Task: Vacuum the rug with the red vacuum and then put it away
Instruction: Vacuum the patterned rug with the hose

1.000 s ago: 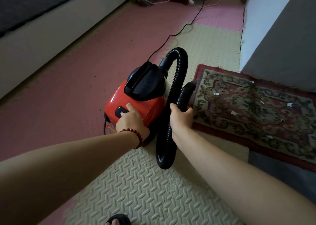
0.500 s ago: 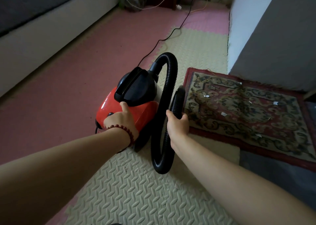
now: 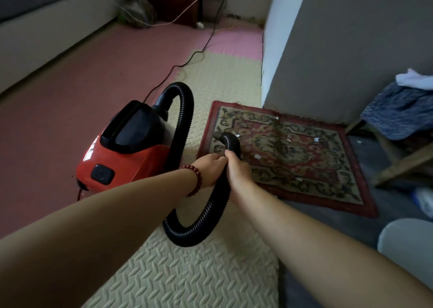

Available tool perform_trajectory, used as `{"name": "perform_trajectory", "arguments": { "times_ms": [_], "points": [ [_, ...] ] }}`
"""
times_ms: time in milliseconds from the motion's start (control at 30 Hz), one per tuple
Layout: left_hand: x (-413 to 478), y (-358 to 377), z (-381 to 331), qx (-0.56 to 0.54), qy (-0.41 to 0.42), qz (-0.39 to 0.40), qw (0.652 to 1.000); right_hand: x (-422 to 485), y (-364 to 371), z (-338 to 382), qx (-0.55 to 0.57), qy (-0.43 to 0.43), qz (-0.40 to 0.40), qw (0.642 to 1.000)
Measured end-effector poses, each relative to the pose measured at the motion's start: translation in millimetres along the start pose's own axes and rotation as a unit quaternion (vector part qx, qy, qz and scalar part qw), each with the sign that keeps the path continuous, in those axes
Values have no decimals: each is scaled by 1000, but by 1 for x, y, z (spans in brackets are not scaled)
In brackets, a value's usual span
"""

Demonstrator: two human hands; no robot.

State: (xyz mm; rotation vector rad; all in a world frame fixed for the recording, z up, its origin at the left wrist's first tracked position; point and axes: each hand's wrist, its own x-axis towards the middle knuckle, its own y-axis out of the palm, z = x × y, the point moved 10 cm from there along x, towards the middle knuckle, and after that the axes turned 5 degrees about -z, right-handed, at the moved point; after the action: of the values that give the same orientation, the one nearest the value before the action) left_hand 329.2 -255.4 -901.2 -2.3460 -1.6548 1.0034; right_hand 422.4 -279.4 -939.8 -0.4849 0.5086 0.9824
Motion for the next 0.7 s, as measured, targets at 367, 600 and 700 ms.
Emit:
{"name": "perform_trajectory", "arguments": {
  "times_ms": [367, 600, 700],
  "points": [
    [-10, 61, -31, -239, -28, 65, 968, 30, -42, 18, 30, 1, -11, 999],
    [-4, 74, -24, -122, -59, 124, 983, 38, -57, 17, 2, 29, 18, 999],
    [-6, 79, -14, -60, -67, 158, 983, 51, -65, 16, -17, 17, 10, 1000]
  ]
}}
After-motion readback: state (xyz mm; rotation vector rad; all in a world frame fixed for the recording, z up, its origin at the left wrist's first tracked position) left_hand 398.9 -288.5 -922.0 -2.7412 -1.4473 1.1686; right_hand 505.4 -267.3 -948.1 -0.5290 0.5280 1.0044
